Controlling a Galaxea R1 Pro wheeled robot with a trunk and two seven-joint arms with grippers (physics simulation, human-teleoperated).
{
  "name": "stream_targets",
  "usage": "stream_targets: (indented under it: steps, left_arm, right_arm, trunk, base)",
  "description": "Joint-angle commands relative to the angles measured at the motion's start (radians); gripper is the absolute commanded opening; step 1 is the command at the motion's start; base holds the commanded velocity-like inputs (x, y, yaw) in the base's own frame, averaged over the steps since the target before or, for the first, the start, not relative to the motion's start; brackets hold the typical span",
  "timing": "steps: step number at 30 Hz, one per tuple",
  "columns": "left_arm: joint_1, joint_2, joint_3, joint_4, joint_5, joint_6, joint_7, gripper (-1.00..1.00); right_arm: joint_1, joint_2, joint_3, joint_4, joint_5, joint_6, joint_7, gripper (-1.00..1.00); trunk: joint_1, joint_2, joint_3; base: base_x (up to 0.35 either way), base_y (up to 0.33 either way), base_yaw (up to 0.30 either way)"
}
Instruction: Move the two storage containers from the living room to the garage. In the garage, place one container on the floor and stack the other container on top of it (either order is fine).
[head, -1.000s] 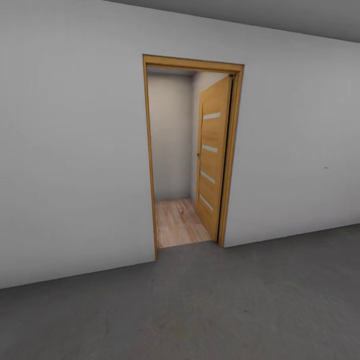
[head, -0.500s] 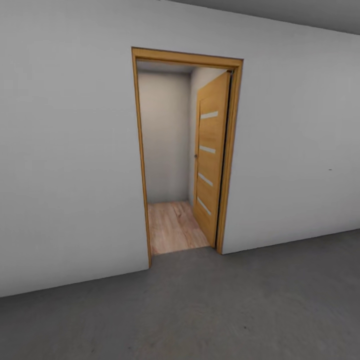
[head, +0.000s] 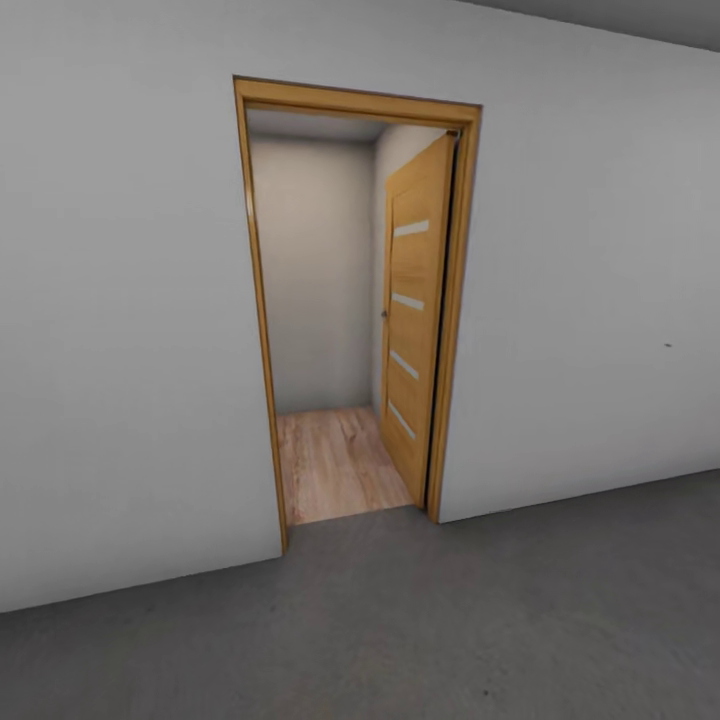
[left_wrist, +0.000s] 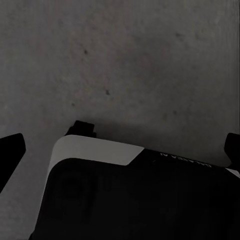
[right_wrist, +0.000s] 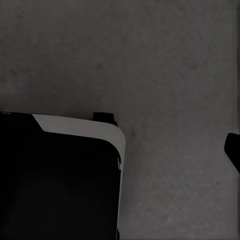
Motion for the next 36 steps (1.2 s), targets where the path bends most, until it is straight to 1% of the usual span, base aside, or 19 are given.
stream_targets:
  steps: [1,7,12,16,19,22,33,36]
  left_arm:
    - [-0.001,0.000,-0.008,0.000,0.009,0.001,0.004,1.00]
    - [-0.001,0.000,-0.009,0.000,0.009,0.011,0.004,1.00]
    - [-0.001,0.001,-0.010,0.001,0.008,0.020,0.004,1.00]
    - [-0.001,0.014,-0.010,0.002,0.009,0.019,0.009,1.00]
    - [-0.001,0.032,-0.010,0.002,0.012,0.019,0.016,1.00]
    - [-0.001,0.039,-0.010,0.003,0.012,0.022,0.018,1.00]
    - [-0.001,0.041,-0.010,0.003,0.012,0.028,0.019,1.00]
    - [-0.001,0.041,-0.010,0.003,0.012,0.026,0.019,1.00]
  right_arm:
    - [-0.001,0.002,0.008,0.003,-0.003,-0.003,-0.003,1.00]
    - [-0.001,0.006,0.007,0.003,-0.004,0.001,-0.003,1.00]
    - [-0.001,0.004,0.007,0.003,-0.004,0.002,-0.003,1.00]
    - [-0.001,0.004,0.007,0.003,-0.004,0.002,-0.003,1.00]
    - [-0.001,0.003,0.007,0.003,-0.004,0.002,-0.003,1.00]
    - [-0.001,0.003,0.007,0.003,-0.004,0.002,-0.003,1.00]
    - [-0.001,0.003,0.007,0.003,-0.008,0.000,-0.003,1.00]
    - [-0.001,0.002,0.006,0.003,-0.011,-0.004,-0.004,1.00]
  trunk:
    - [0.001,-0.001,-0.001]
    - [0.001,-0.001,-0.001]
    - [0.001,-0.001,-0.001]
    - [0.001,-0.001,-0.001]
    - [0.001,-0.001,-0.001]
    - [0.001,-0.001,-0.001]
    - [0.001,-0.001,-0.001]
    - [0.001,-0.001,-0.001]
  base:
    - [0.307,-0.156,0.000]
    - [0.307,-0.153,0.000]
    - [0.307,-0.147,0.000]
    - [0.307,-0.137,0.000]
    - [0.307,-0.133,0.000]
    - [0.307,-0.132,0.000]
    - [0.307,-0.131,0.003]
    - [0.307,-0.131,0.192]
